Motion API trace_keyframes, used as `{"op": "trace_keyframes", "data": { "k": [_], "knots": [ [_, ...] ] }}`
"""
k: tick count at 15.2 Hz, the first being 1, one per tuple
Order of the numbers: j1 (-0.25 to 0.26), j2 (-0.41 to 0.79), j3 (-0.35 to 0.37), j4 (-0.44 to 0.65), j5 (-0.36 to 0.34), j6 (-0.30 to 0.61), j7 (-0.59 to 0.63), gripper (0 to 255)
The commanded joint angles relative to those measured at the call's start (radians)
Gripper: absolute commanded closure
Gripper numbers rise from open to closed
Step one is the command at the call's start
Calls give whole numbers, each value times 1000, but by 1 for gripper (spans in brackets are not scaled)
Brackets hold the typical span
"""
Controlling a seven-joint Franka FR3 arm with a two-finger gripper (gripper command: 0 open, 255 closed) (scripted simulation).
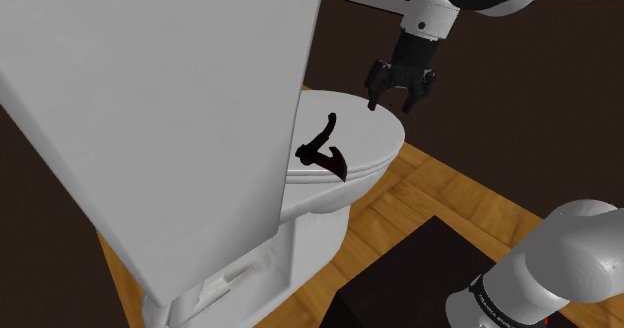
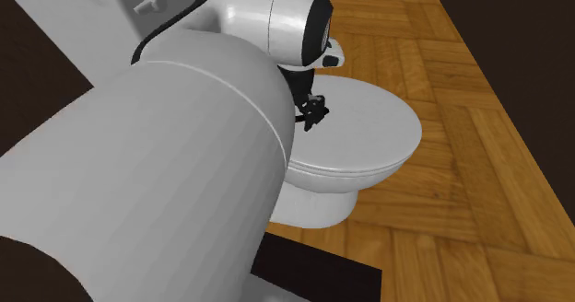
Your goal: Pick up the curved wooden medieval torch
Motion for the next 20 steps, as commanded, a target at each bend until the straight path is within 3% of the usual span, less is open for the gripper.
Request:
{"op": "trace_keyframes", "data": {
  "k": [1, 7, 12, 20],
  "knots": [
    [-22, 95, 49, 52, -3, 24, 123, 0],
    [-71, 365, 149, 211, -59, 63, 465, 0],
    [-75, 593, 174, 369, -129, 63, 725, 0],
    [-71, 619, 172, 296, -138, 161, 730, 0]
  ]
}}
